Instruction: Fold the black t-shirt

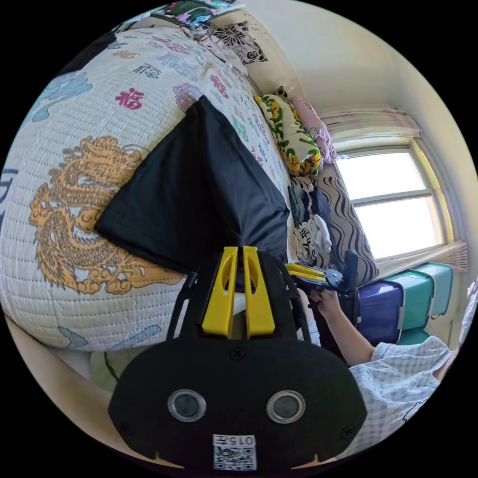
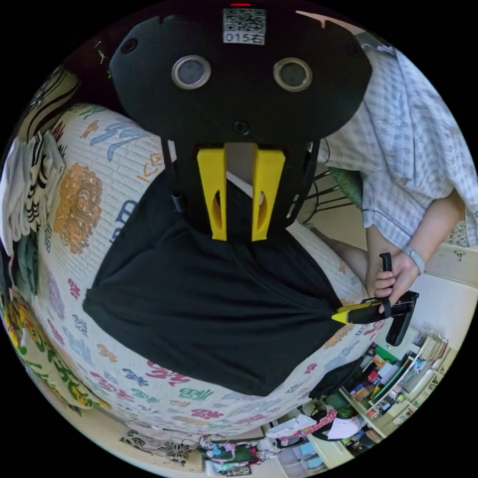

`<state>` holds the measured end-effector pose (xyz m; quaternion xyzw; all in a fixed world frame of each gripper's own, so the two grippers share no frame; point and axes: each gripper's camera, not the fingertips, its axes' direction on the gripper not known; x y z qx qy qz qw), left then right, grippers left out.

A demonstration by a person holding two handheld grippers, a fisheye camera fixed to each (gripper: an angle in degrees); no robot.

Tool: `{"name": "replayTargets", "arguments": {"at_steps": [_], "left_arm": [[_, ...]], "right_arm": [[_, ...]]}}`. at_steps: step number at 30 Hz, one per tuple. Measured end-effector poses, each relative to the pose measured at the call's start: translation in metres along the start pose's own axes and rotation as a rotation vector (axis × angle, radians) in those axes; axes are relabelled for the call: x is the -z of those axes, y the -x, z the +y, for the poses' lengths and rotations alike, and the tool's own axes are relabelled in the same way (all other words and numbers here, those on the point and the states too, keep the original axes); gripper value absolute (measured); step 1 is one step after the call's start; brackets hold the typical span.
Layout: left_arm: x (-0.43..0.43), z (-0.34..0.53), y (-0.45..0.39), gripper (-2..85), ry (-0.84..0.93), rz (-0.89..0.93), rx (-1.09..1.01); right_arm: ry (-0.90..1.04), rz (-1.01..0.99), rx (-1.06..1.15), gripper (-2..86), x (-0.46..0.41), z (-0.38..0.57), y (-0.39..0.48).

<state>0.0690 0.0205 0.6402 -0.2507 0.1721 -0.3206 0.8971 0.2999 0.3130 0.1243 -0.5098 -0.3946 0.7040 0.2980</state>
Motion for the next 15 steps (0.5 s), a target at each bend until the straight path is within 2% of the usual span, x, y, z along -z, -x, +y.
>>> {"name": "replayTargets", "arguments": {"at_steps": [3, 5, 15], "left_arm": [[-0.005, 0.009, 0.014, -0.1, -0.003, 0.082, 0.008], [-0.003, 0.013, 0.019, -0.1, -0.013, 0.079, 0.009], [0.015, 0.037, 0.028, -0.6, -0.047, 0.08, 0.019]], "right_arm": [[0.099, -0.001, 0.019, 5.7, -0.037, -0.031, 0.011], [0.163, 0.053, -0.011, 1.9, -0.06, -0.05, 0.015], [0.094, -0.025, -0.035, -0.6, -0.059, -0.063, 0.032]]}}
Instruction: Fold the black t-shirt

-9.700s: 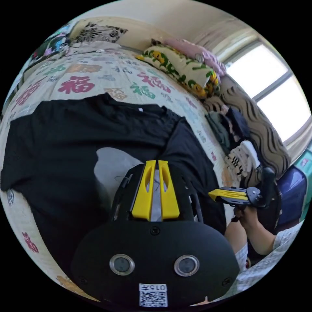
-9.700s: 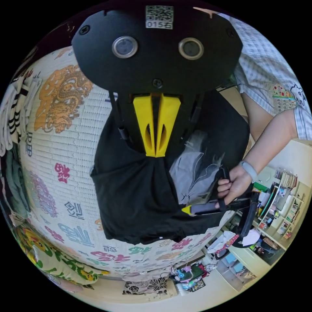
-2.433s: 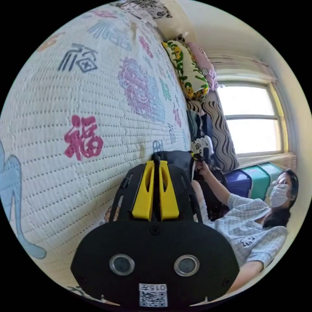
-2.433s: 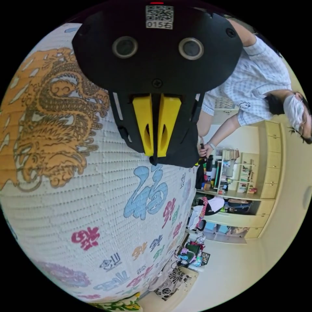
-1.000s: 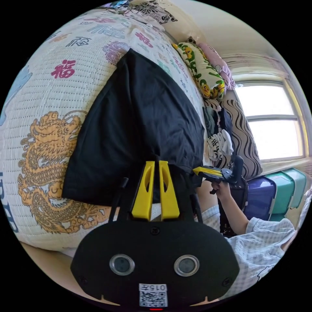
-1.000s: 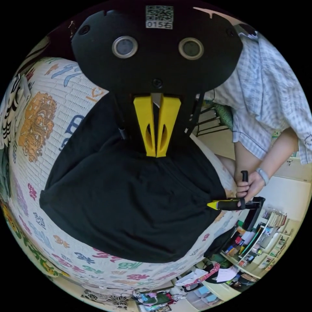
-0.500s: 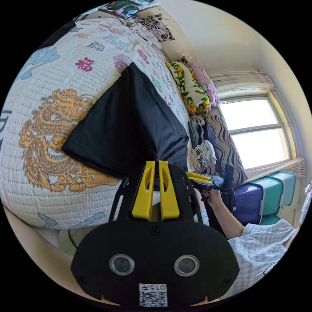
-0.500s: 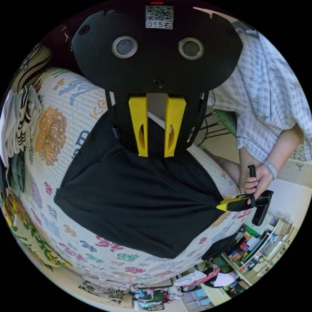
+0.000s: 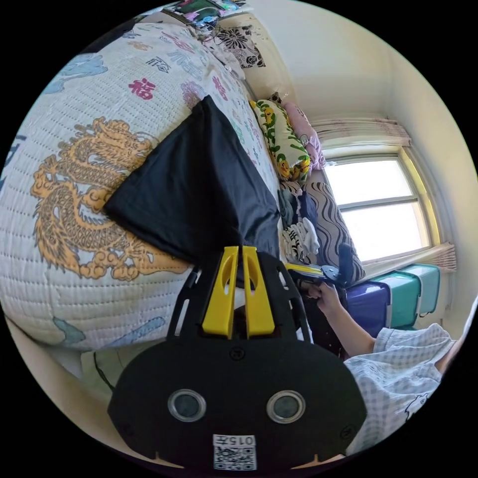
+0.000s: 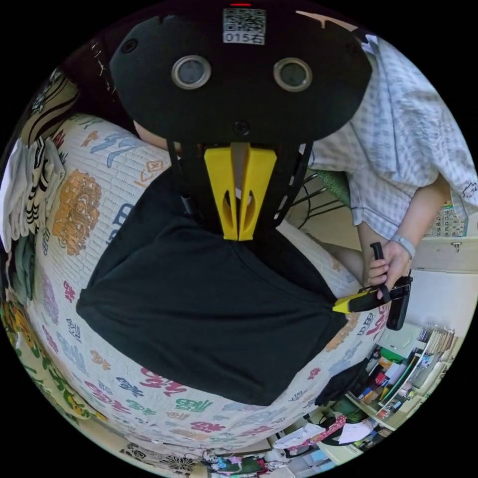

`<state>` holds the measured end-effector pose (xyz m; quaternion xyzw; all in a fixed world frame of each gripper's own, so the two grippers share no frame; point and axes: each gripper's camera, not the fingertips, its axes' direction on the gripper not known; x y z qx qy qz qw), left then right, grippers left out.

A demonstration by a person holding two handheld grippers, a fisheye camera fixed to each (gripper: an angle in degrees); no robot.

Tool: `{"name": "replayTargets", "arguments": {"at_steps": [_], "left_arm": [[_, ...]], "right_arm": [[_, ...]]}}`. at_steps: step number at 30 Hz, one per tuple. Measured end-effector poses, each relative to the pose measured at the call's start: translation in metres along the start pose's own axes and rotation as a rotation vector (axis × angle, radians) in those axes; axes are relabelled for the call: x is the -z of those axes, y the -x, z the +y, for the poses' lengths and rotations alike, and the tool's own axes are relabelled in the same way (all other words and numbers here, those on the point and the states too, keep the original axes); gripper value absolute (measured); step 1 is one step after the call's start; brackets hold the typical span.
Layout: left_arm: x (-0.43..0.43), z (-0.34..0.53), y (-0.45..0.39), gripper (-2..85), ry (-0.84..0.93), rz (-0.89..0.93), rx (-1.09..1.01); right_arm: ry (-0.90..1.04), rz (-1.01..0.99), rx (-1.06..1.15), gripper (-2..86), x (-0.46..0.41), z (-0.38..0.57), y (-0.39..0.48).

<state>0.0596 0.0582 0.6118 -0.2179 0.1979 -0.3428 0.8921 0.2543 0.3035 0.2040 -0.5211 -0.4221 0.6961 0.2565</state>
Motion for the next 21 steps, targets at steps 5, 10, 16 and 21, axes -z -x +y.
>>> {"name": "replayTargets", "arguments": {"at_steps": [5, 10, 16, 21], "left_arm": [[0.027, 0.016, 0.007, -0.6, -0.083, -0.074, 0.06], [0.016, 0.015, 0.02, 3.5, -0.047, 0.039, 0.07], [-0.028, 0.011, 0.025, 1.4, 0.089, -0.014, 0.048], [-0.001, 0.029, 0.012, -0.5, -0.001, -0.094, 0.017]], "right_arm": [[0.047, 0.049, 0.069, -0.6, -0.009, -0.002, 0.032], [0.129, 0.083, 0.104, -0.6, -0.039, -0.026, 0.047], [0.144, 0.076, 0.082, -0.6, -0.049, -0.054, 0.052], [0.161, 0.091, 0.087, -0.6, -0.049, -0.07, 0.058]]}}
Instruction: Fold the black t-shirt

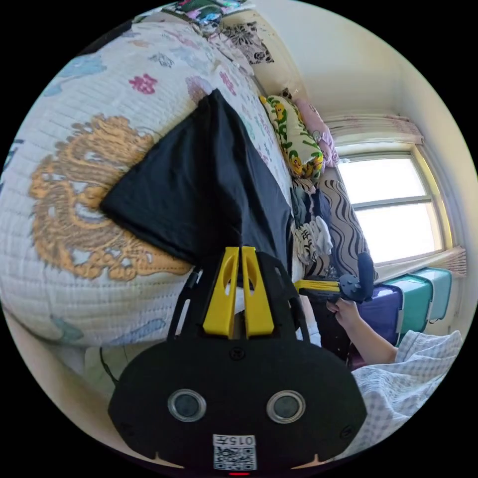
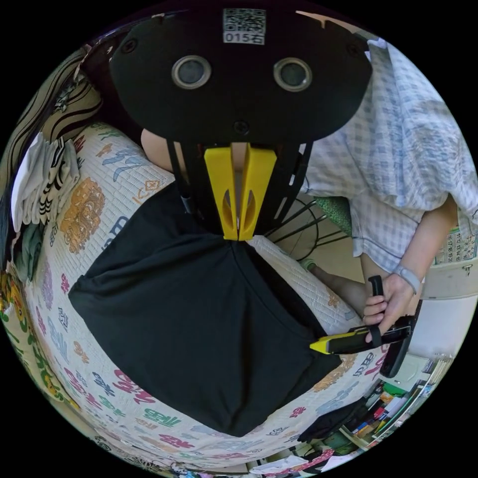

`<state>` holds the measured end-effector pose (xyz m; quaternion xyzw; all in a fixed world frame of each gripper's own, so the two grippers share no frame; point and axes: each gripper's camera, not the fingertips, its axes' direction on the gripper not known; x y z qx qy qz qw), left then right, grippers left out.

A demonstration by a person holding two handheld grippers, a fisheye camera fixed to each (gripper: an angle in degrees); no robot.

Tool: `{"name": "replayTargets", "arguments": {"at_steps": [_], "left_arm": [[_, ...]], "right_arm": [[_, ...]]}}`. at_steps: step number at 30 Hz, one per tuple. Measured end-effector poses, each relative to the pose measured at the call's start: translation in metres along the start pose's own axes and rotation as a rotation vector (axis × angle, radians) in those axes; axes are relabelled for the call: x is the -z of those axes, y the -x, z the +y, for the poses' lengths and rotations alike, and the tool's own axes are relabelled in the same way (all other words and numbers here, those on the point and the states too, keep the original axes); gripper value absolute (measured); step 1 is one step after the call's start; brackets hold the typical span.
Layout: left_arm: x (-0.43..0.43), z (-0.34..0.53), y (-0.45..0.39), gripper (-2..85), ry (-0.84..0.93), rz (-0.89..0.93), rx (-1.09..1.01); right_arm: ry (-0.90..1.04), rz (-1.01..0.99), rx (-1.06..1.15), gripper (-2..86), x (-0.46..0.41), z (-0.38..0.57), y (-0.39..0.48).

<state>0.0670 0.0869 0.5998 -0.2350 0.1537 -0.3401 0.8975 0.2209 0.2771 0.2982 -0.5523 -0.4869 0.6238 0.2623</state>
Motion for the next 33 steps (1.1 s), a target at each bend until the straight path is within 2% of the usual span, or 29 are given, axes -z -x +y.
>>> {"name": "replayTargets", "arguments": {"at_steps": [3, 6, 8, 10, 13, 15, 16, 20, 23, 33], "left_arm": [[0.012, 0.011, 0.007, -0.4, -0.034, -0.004, 0.042], [0.003, 0.014, 0.021, 0.0, 0.006, -0.015, 0.119], [-0.001, 0.016, 0.027, 0.5, 0.03, -0.002, 0.146], [0.008, 0.023, 0.028, 1.6, -0.02, 0.007, 0.155], [0.047, 0.041, 0.023, 4.0, -0.272, -0.035, 0.162], [0.071, 0.053, 0.019, 5.6, -0.435, -0.194, 0.184], [0.072, 0.054, 0.021, 6.0, -0.452, -0.212, 0.196], [0.063, 0.048, 0.033, 8.2, -0.432, -0.249, 0.254], [0.058, 0.045, 0.037, 9.4, -0.427, -0.275, 0.256], [0.049, 0.041, 0.055, 12.1, -0.379, -0.148, 0.275]], "right_arm": [[-0.019, -0.041, 0.007, -0.5, 0.005, -0.008, 0.003], [0.013, -0.088, -0.005, -0.4, -0.007, -0.027, 0.006], [0.115, -0.089, 0.002, -0.1, -0.026, -0.048, 0.009], [0.198, -0.098, 0.018, 0.0, -0.033, -0.06, 0.011], [0.167, -0.105, 0.068, 0.2, -0.01, -0.072, 0.014], [0.098, -0.134, 0.06, 0.9, 0.016, -0.084, 0.011], [0.04, -0.144, 0.042, 1.9, 0.035, -0.094, 0.006], [-0.132, -0.21, -0.03, 5.1, 0.09, -0.154, -0.015], [-0.187, -0.215, -0.033, 5.6, 0.114, -0.212, -0.016], [-0.112, -0.148, -0.065, 8.5, 0.126, -0.403, 0.013]]}}
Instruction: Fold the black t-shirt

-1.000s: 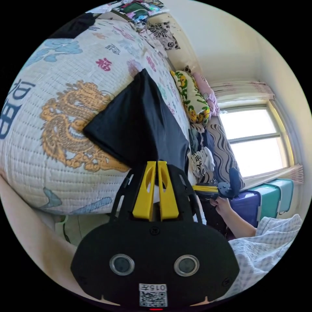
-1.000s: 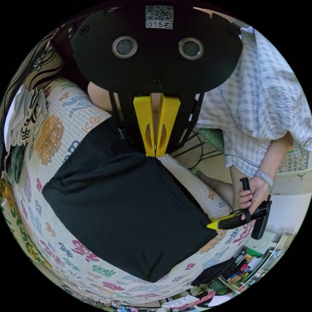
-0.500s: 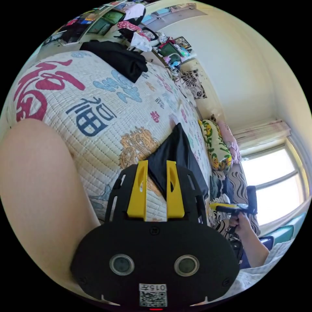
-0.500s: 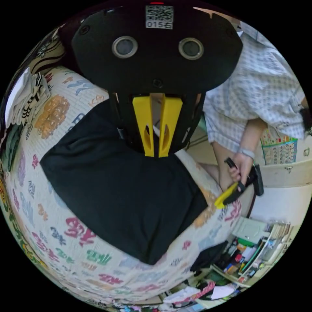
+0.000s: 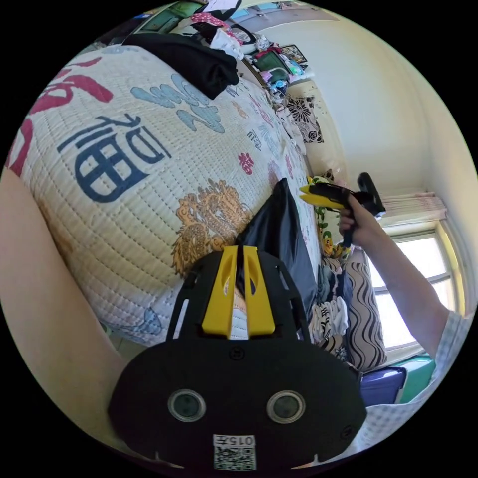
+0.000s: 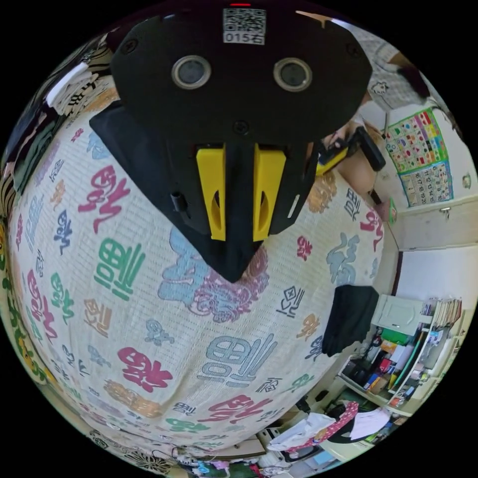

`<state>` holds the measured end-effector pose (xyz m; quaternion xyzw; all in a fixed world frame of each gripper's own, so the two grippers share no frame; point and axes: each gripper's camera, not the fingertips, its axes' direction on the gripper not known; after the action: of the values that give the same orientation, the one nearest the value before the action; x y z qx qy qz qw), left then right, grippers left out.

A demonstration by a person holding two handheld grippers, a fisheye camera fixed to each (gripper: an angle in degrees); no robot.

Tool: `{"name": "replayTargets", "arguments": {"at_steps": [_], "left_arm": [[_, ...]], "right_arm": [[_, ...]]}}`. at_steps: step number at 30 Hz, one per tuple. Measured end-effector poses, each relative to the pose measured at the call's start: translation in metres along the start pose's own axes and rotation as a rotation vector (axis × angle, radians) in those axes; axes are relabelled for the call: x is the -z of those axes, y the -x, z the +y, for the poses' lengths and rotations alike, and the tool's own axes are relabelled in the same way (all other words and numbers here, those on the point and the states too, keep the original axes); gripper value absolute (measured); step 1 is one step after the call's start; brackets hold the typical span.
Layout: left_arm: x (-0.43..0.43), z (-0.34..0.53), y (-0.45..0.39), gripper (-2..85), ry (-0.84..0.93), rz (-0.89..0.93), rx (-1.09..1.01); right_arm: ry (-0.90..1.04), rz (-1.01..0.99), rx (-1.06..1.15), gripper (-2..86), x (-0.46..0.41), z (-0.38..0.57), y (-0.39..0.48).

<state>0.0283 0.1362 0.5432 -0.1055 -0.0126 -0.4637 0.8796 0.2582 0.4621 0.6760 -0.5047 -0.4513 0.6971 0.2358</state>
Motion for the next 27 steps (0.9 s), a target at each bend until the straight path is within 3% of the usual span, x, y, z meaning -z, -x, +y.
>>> {"name": "replayTargets", "arguments": {"at_steps": [6, 10, 14, 23, 27], "left_arm": [[0.005, -0.001, 0.002, 12.8, -0.005, 0.086, -0.004], [0.008, -0.002, 0.003, 12.9, -0.003, 0.095, -0.005], [0.01, 0.002, 0.0, 12.9, -0.006, 0.105, -0.01], [0.017, 0.018, -0.017, 11.9, -0.045, 0.102, -0.058], [0.01, 0.024, -0.024, 11.0, -0.039, 0.11, -0.056]], "right_arm": [[0.04, 0.023, -0.097, 7.3, -0.011, -0.068, 0.017], [0.086, 0.111, -0.129, -0.1, -0.014, -0.084, 0.021], [0.056, 0.037, -0.126, -0.9, 0.004, -0.081, 0.017], [-0.034, -0.038, -0.104, 0.8, 0.074, -0.052, 0.006], [0.042, -0.037, -0.072, 8.0, 0.082, -0.056, 0.019]]}}
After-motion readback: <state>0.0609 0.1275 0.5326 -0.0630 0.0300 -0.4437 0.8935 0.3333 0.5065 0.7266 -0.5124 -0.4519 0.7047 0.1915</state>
